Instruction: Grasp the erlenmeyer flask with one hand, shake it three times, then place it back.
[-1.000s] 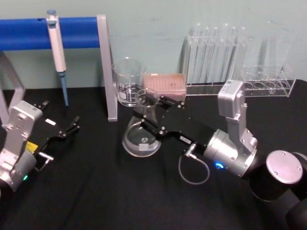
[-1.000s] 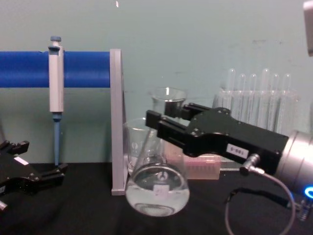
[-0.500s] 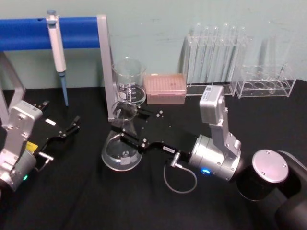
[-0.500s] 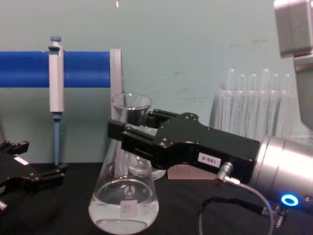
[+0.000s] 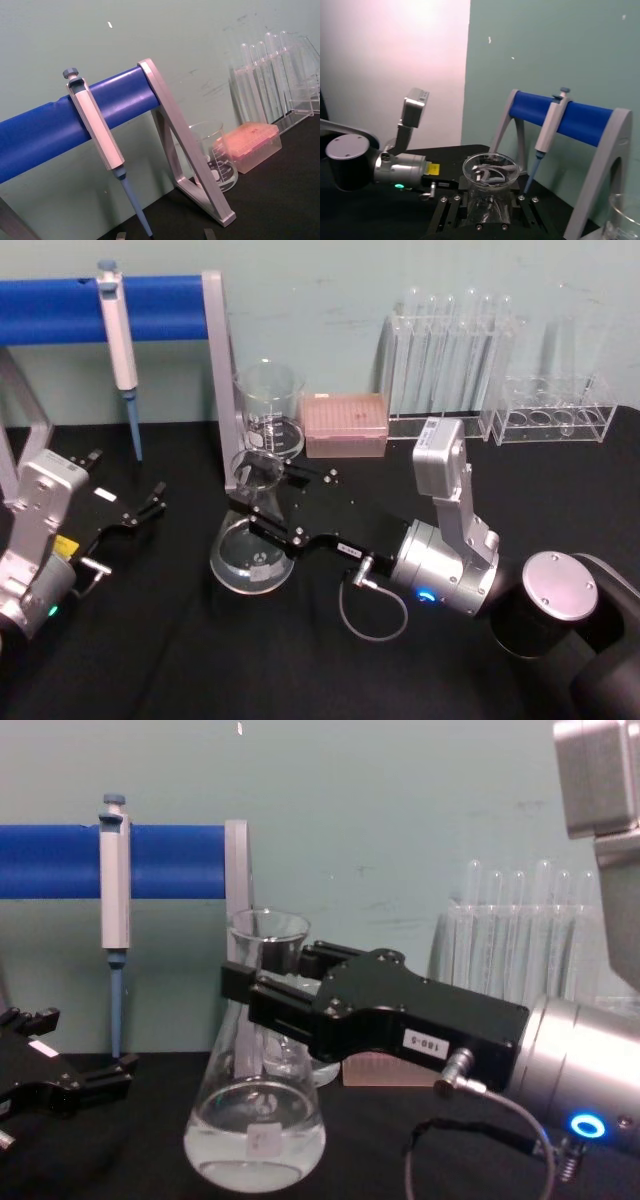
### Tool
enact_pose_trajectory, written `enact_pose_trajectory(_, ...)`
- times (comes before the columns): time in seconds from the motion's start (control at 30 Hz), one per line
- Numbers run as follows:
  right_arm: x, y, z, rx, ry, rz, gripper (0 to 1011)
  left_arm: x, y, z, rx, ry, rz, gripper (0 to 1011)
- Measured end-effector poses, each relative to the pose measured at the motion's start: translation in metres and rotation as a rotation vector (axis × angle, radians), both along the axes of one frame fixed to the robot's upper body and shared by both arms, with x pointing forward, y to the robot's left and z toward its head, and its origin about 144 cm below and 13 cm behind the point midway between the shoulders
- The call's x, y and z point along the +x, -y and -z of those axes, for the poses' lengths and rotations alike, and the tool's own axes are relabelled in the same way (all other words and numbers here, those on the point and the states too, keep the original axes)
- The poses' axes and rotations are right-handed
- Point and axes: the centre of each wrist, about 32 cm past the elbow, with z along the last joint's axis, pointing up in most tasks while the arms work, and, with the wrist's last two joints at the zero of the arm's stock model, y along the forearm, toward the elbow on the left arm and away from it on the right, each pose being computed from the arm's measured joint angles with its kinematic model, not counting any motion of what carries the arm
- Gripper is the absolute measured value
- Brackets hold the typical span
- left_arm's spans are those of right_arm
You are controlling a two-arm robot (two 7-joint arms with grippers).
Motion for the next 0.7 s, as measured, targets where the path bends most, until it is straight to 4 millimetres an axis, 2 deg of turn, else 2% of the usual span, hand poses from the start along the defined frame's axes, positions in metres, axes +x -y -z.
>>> enact_pose_trajectory(0.4,-0.003,0.017,0.0,0.021,0.025,0.143,451,0.0,0.0,0.0,0.0,0.0,0.0,1001)
enact_pose_trajectory(0.63,-0.01,0.038,-0.003,0.031,0.048,0.273,451,0.0,0.0,0.0,0.0,0.0,0.0,1001)
enact_pose_trajectory(0.7,-0.015,0.051,-0.004,0.034,0.057,0.343,451,0.0,0.0,0.0,0.0,0.0,0.0,1001)
